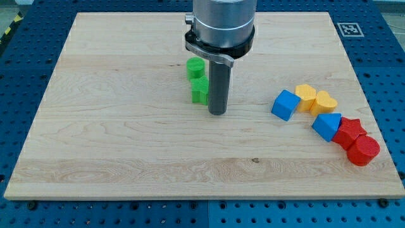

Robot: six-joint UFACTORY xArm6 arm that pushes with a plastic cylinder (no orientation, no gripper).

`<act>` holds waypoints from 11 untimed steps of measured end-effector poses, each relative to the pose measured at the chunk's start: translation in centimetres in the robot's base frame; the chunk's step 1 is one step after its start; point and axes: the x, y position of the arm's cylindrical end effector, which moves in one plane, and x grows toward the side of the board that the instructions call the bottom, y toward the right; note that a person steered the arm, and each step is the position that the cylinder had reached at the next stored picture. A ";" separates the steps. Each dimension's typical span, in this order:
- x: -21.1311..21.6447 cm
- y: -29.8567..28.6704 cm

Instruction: Move the blue cube to the left of the yellow hexagon

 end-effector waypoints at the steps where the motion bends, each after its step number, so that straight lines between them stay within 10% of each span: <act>1: -2.4 -1.1; 6: 6.6 9.3; 11: -4.3 15.7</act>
